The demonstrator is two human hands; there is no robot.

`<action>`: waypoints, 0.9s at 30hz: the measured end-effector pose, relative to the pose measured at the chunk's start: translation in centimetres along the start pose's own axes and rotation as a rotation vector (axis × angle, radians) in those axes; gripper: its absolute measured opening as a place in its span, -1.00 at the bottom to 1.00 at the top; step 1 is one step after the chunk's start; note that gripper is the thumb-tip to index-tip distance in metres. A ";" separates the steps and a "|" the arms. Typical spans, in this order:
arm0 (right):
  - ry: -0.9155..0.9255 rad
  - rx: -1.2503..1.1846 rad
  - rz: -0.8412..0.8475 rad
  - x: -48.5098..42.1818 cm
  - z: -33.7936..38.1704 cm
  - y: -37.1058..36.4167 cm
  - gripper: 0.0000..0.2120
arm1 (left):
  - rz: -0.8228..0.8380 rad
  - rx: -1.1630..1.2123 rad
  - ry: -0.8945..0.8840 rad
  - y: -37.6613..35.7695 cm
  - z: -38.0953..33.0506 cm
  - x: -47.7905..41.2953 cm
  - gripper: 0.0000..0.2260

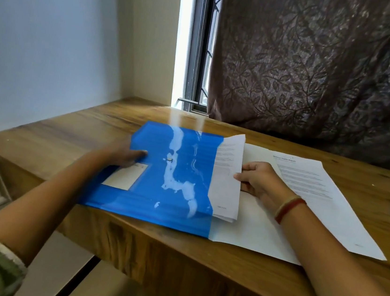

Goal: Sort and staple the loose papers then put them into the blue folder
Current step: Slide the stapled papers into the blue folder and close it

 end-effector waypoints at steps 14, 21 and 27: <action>0.083 0.111 0.015 -0.8 2.5 -3.0 -0.60 | 0.143 0.313 0.011 -0.7 1.6 -1.7 -0.11; 0.020 -0.104 -0.076 -0.6 0.8 -1.5 -0.81 | 0.100 0.279 -0.013 -1.3 1.3 -1.1 -0.26; 0.110 0.050 -0.206 -1.4 0.7 -0.8 -0.91 | 0.104 0.276 -0.007 -1.4 1.6 -1.6 -0.21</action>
Point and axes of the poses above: each hand's wrist, its own x-axis away from the middle knuckle, its own y-axis out of the back of the hand, z = x × y, the point moved 10 cm from there along -x, towards the middle knuckle, and after that the axes turned 8 degrees about y, right-handed, at the moved point
